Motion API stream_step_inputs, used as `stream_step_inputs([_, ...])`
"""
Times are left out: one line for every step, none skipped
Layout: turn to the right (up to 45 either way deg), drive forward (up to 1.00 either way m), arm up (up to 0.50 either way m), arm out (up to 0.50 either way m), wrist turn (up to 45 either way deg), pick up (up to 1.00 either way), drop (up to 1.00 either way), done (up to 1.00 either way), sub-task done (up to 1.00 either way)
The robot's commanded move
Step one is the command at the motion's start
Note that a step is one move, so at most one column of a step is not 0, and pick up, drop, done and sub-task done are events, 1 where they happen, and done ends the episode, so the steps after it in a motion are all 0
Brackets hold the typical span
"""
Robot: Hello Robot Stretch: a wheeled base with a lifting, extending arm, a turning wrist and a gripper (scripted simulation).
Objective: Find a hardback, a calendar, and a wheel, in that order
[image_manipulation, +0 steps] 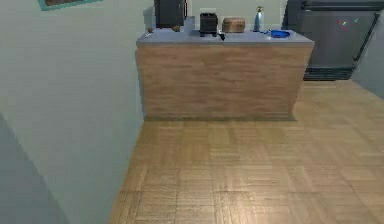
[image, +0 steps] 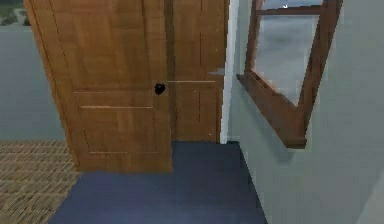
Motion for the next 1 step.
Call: stream_step_inputs([0.0, 0.6, 0.0, 0.0, 0.0, 0.0, 0.0, 0.0, 0.0])
